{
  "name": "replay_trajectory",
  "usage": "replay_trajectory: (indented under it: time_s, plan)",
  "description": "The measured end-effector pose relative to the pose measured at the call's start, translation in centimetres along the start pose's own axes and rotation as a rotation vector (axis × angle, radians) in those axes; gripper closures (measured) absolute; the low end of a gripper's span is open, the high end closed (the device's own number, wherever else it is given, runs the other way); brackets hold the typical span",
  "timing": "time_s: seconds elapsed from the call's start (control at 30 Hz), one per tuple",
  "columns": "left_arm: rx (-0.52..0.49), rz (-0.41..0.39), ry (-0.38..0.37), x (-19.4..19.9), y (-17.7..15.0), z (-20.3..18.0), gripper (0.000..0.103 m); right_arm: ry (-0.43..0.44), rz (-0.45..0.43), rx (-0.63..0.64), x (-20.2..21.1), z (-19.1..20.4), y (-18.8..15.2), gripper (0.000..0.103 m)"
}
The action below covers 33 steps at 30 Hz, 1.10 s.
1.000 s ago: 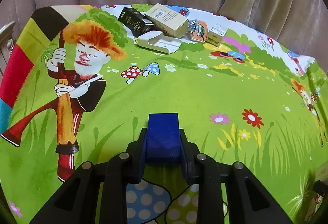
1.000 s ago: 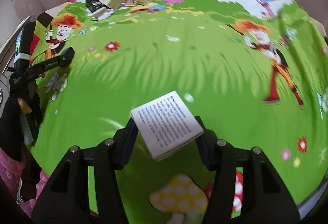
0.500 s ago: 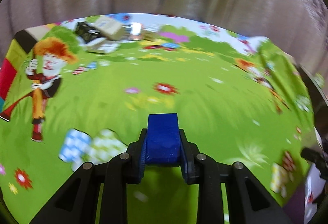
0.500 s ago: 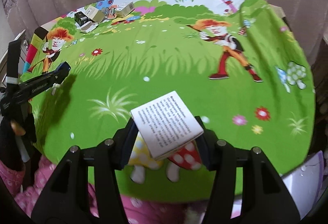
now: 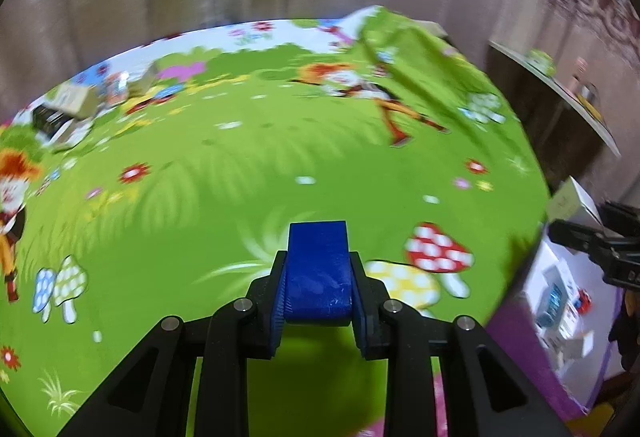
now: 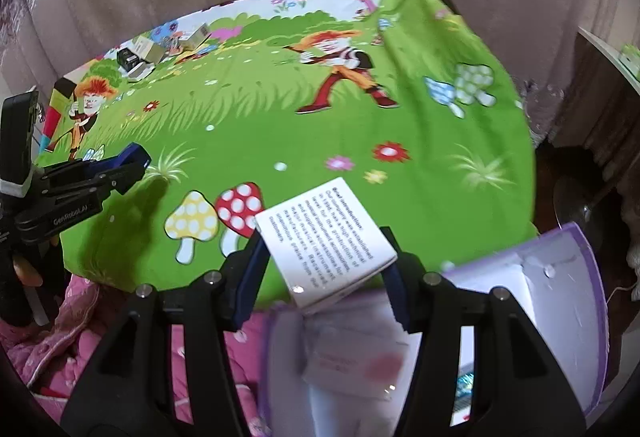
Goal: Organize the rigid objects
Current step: 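Carry the white box and blue block with both grippers over the purple-rimmed box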
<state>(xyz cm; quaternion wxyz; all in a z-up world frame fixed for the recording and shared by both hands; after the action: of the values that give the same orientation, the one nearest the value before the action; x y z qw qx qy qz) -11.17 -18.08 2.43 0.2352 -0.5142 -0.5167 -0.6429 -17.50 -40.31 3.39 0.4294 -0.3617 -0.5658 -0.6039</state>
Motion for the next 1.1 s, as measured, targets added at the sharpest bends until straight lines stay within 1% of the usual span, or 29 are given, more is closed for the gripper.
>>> replay_trajectory:
  time_s: [0.1,0.2,0.27,0.43,0.57,0.63,0.7,0.83,0.9,1.1]
  plan:
    - [-0.088,0.004,-0.013,0.5,0.1,-3.4,0.075,-0.036,-0.01,0.002,1.2,-1.4,-1.4,0.045]
    - [-0.17,0.015,-0.045,0.9,0.2,-7.2,0.075,-0.065,-0.013,-0.015,2.2,-3.1,-2.9,0.045]
    - [-0.243,0.023,-0.07,1.1,0.1,-10.2,0.075,-0.088,-0.014,-0.03,2.9,-4.2,-3.9,0.045]
    - [-0.383,0.068,-0.129,0.8,-0.8,-16.4,0.075,-0.137,-0.019,-0.107,4.6,-8.3,-6.6,0.045]
    - [-0.468,0.105,-0.153,-0.1,-1.3,-20.5,0.075,-0.183,-0.013,-0.176,5.5,-11.9,-8.6,0.045]
    - [-0.511,0.116,-0.149,-0.8,-1.2,-22.6,0.075,-0.202,-0.012,-0.214,5.8,-13.6,-9.5,0.045]
    - [-0.534,0.136,-0.173,-1.5,-1.1,-24.5,0.075,-0.217,-0.008,-0.246,6.0,-15.2,-10.4,0.045]
    - [-0.535,0.186,-0.2,-3.0,-1.0,-27.2,0.075,-0.249,0.012,-0.295,5.7,-17.9,-11.5,0.045]
    - [-0.546,0.196,-0.196,-3.5,-1.1,-28.2,0.075,-0.257,0.022,-0.297,5.4,-18.6,-12.0,0.045]
    - [-0.565,0.202,-0.187,-4.3,-1.2,-29.9,0.075,-0.241,0.027,-0.318,4.5,-19.8,-12.5,0.045]
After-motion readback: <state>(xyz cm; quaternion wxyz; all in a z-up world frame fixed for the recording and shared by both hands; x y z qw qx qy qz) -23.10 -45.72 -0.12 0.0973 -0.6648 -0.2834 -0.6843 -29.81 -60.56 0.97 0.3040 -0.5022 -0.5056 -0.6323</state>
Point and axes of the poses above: each gripper's, at about its wrist camera, not at the fingertips, and x roughly against the way its jaws point, z to its left, y to its top, the point moved 4 cm from there along -x, roughly the way its jaws point, and after that the axes turned 14 degrees about z, right-handed, at the moved point
